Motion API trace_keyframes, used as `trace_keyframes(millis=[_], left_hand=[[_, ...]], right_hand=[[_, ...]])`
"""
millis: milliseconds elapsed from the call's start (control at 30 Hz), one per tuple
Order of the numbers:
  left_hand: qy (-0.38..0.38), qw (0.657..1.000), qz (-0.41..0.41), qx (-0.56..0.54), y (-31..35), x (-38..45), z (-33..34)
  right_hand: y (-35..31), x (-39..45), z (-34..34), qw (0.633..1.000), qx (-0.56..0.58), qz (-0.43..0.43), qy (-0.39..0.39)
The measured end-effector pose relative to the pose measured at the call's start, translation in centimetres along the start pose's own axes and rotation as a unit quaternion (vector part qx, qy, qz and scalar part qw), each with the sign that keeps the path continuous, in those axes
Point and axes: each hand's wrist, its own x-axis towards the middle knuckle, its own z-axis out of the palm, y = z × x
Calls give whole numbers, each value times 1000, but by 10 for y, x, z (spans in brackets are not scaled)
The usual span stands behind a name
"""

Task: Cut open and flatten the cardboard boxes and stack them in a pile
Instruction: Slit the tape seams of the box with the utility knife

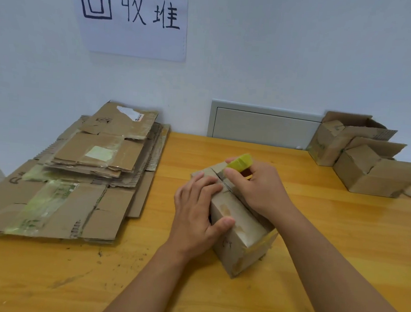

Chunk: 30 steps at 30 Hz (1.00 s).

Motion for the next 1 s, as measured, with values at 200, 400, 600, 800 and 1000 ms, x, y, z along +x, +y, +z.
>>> trace_keyframes(millis=[200,400,600,800,1000], left_hand=[[10,1000,-4,-6,-1,1,1],[21,1000,-6,-6,-1,0,2],[25,1000,-4,-10,-2,1,3],[28,1000,-1,-8,-3,3,1],[30,1000,0,-4,-3,3,2]], right_hand=[[0,-3,3,997,-63,-34,-7],[5,-3,4,998,-50,-28,-9],[6,-4,2,998,-46,-39,-14],[1,-10,-1,994,-77,-69,-31],[9,-26,-15,996,-49,-66,-33]])
